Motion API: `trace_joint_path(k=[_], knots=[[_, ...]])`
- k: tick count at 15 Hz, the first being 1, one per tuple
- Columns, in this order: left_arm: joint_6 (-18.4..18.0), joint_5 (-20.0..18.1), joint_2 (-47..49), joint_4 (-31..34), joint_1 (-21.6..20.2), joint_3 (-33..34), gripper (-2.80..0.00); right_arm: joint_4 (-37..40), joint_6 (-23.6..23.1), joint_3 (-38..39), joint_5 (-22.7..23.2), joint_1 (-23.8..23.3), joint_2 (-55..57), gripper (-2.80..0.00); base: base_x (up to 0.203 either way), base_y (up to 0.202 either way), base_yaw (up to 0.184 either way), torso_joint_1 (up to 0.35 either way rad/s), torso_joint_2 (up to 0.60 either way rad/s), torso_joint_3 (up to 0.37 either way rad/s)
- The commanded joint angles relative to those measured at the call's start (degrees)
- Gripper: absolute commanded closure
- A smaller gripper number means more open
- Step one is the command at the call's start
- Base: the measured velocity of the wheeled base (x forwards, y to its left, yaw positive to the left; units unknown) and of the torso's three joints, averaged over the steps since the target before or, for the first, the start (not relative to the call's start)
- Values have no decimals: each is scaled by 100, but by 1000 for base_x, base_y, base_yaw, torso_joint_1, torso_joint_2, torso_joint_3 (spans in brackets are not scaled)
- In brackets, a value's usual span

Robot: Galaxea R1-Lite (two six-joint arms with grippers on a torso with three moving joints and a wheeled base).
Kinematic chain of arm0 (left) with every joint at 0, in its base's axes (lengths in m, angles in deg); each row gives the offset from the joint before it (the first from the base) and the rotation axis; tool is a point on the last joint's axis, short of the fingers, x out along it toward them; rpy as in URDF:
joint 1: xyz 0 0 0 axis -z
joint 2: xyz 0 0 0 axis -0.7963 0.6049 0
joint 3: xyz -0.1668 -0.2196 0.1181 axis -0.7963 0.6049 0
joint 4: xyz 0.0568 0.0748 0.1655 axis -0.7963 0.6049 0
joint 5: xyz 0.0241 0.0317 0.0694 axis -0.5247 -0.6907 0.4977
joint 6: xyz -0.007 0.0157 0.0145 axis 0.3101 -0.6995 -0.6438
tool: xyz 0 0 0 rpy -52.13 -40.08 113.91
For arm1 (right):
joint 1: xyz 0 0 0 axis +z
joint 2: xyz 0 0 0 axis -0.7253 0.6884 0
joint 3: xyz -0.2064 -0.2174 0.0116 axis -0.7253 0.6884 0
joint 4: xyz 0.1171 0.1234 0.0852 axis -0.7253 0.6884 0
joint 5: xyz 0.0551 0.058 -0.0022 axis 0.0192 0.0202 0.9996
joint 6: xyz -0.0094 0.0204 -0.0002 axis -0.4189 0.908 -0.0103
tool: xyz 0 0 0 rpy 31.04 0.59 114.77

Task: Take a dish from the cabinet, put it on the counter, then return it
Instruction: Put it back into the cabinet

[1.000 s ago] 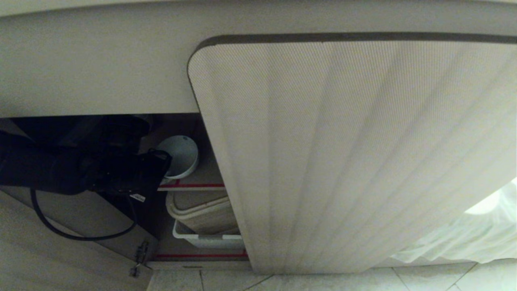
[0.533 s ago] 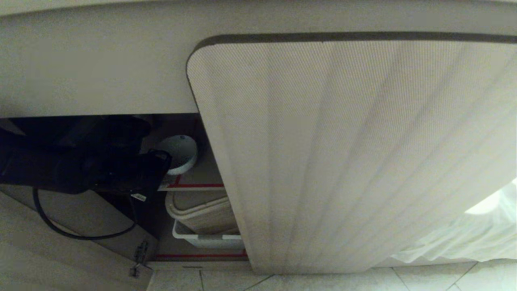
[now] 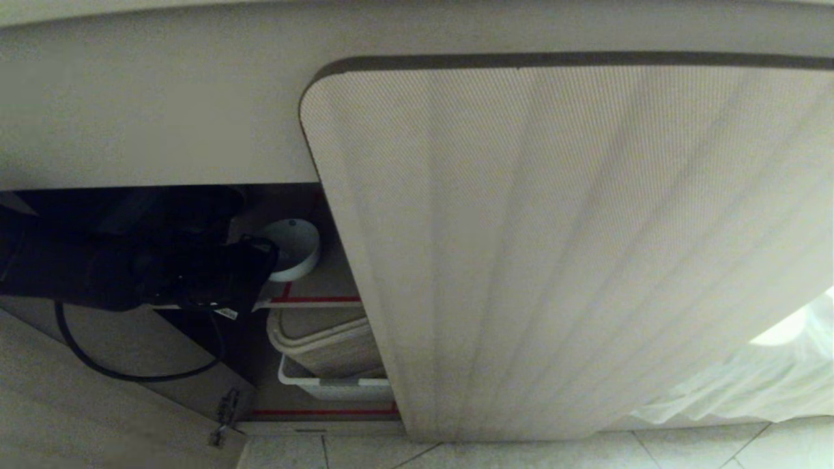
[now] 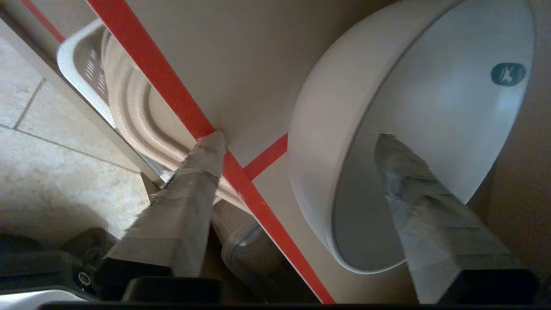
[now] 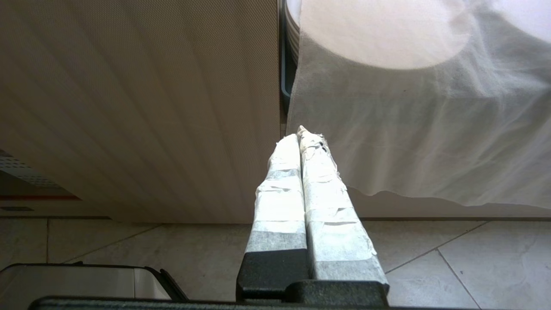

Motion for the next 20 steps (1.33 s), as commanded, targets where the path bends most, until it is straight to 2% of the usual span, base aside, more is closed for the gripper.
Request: trace_joint_path(k=[1, 4, 6, 9, 13, 15, 17, 20], knots=[[9, 56, -6, 18, -2, 13, -280, 0, 3, 0, -1, 0, 0, 0, 0, 0, 0, 0, 0, 0], [-21, 154, -49, 23, 4, 42, -280, 0, 0, 0, -1, 4, 0, 0, 0, 0, 0, 0, 0, 0], [-169, 479, 40, 26, 14, 71, -280, 0, 0, 0, -1, 6, 0, 0, 0, 0, 0, 0, 0, 0], [-346, 516, -20, 18, 32, 72, -280, 0, 0, 0, -1, -2, 0, 0, 0, 0, 0, 0, 0, 0], [-585, 790, -20, -10, 60, 52, -280, 0, 0, 0, -1, -2, 0, 0, 0, 0, 0, 0, 0, 0], [-594, 805, -20, -267, 52, 48, -280, 0, 0, 0, -1, -1, 0, 0, 0, 0, 0, 0, 0, 0], [-782, 833, -29, -487, 65, 87, -280, 0, 0, 0, -1, -2, 0, 0, 0, 0, 0, 0, 0, 0], [-968, 1149, -29, -553, 154, 107, -280, 0, 0, 0, -1, -2, 0, 0, 0, 0, 0, 0, 0, 0]])
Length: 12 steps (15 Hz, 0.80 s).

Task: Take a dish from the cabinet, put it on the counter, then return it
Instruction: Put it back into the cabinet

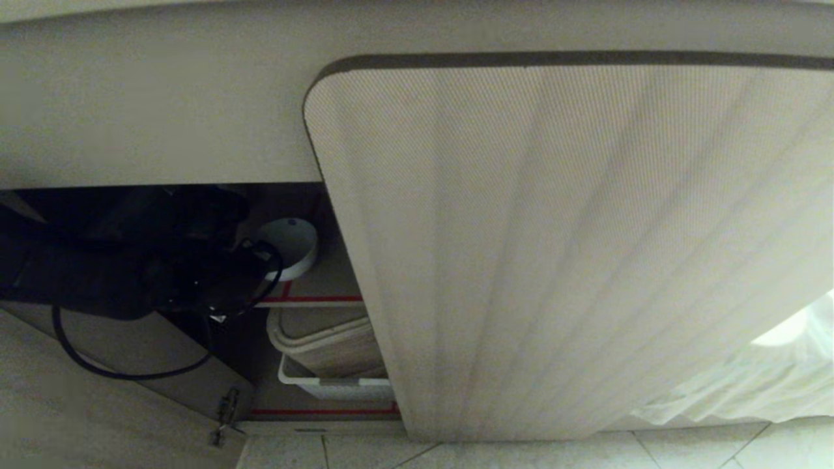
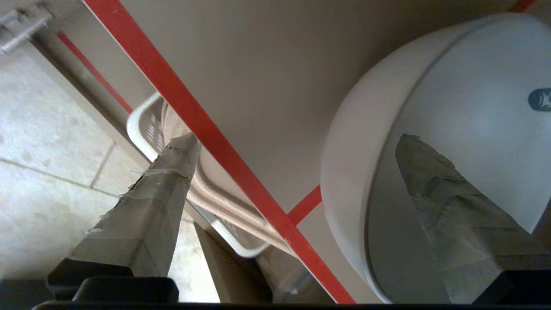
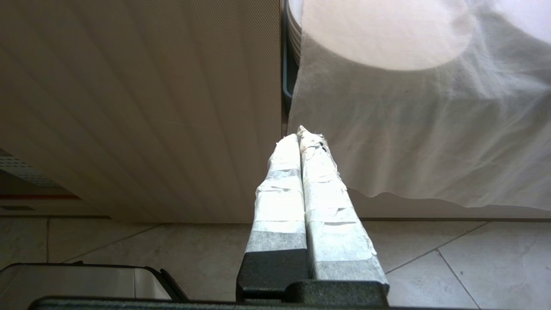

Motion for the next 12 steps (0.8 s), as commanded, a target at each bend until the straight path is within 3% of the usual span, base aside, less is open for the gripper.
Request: trace_joint_path(k=[1, 3, 7, 12], knots=[[-127, 137, -46, -122, 75, 58, -280, 0, -1, 0, -1, 2, 0, 0, 0, 0, 0, 0, 0, 0], [-355, 286, -100, -493, 120, 286, -280, 0, -1, 0, -1, 3, 0, 0, 0, 0, 0, 0, 0, 0], [-1280, 607, -121, -2196, 179, 1152, -280, 0, -1, 0, -1, 2, 0, 0, 0, 0, 0, 0, 0, 0], [-2239, 870, -104, -3626, 191, 1896, -280, 0, 6, 0, -1, 11, 0, 0, 0, 0, 0, 0, 0, 0]])
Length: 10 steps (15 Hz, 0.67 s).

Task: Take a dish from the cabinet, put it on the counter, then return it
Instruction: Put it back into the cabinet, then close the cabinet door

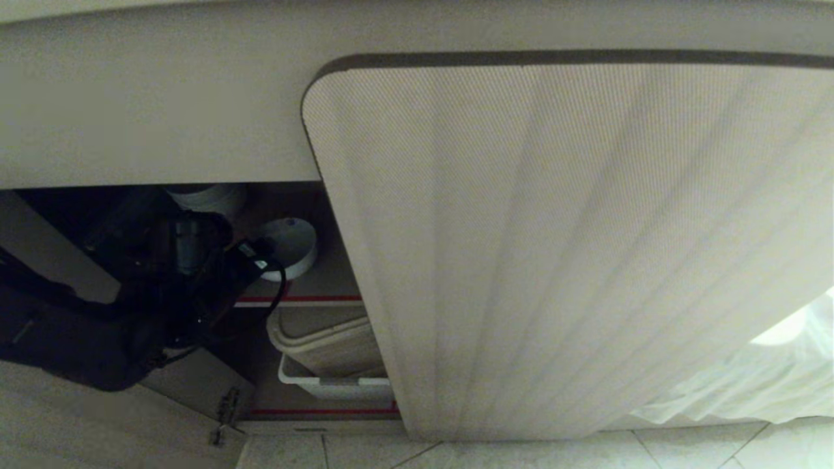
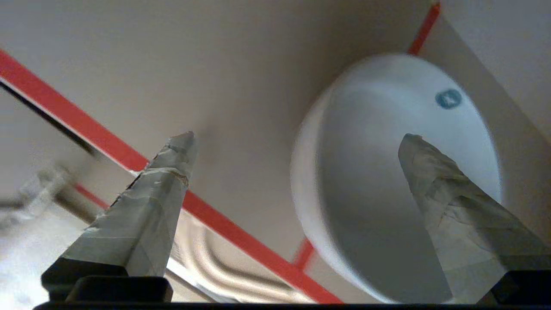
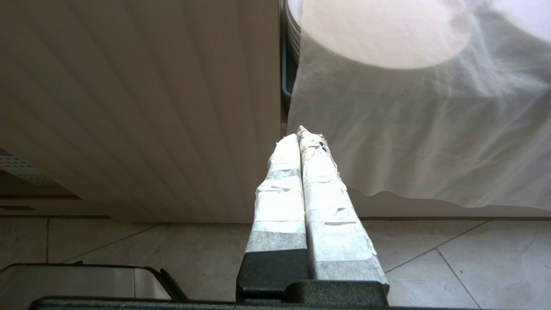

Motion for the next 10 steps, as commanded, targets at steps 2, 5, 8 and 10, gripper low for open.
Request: trace_joint_path(k=[2, 5, 8, 10], knots=[[-431, 59, 1, -724, 10, 422, -280, -2, -1, 0, 1, 0, 0, 0, 0, 0, 0, 0, 0, 0], [-1125, 130, 33, -1550, 42, 804, -280, -2, -1, 0, 1, 0, 0, 0, 0, 0, 0, 0, 0, 0], [-1750, 172, 173, -2478, 130, 1241, -280, -2, 7, 0, 1, 0, 0, 0, 0, 0, 0, 0, 0, 0], [-2148, 177, 265, -3016, 202, 1593, -280, -2, -1, 0, 1, 7, 0, 0, 0, 0, 0, 0, 0, 0]])
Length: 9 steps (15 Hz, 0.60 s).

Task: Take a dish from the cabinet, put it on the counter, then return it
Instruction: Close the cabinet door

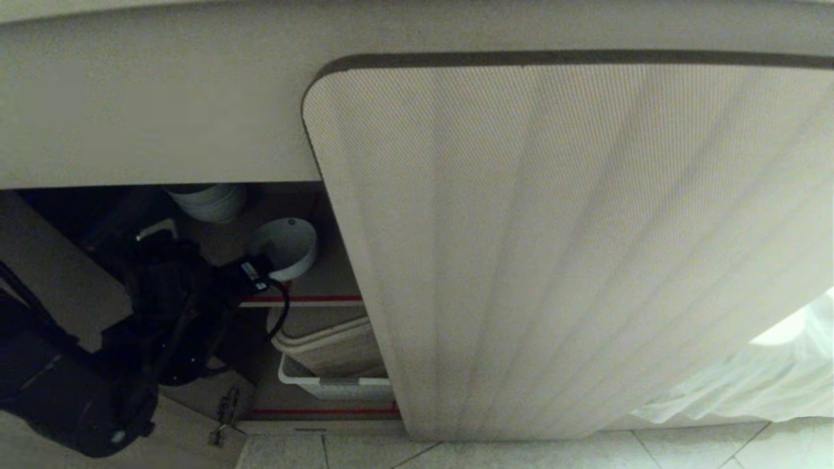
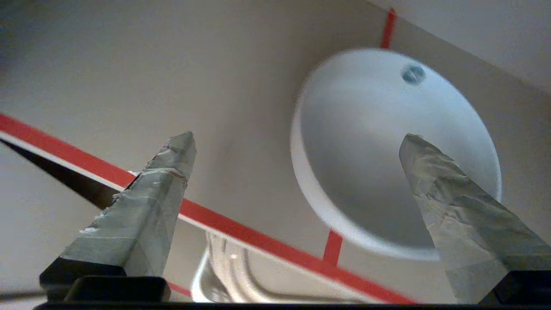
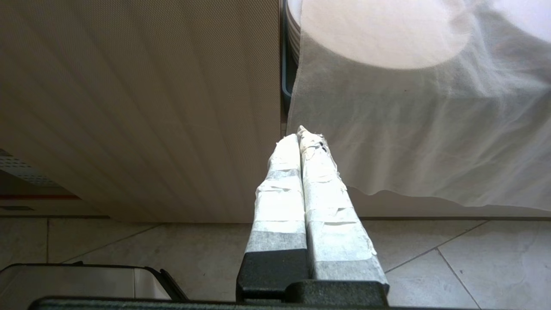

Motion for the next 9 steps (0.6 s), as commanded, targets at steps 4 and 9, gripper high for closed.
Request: trace_joint_path(k=[4, 9], knots=[[-1012, 30, 719, -1971, 100, 697, -280, 0, 0, 0, 1, 0, 0, 0, 0, 0, 0, 0, 0, 0], [-1251, 231, 701, -2058, 192, 768, -280, 0, 0, 0, 1, 9, 0, 0, 0, 0, 0, 0, 0, 0]])
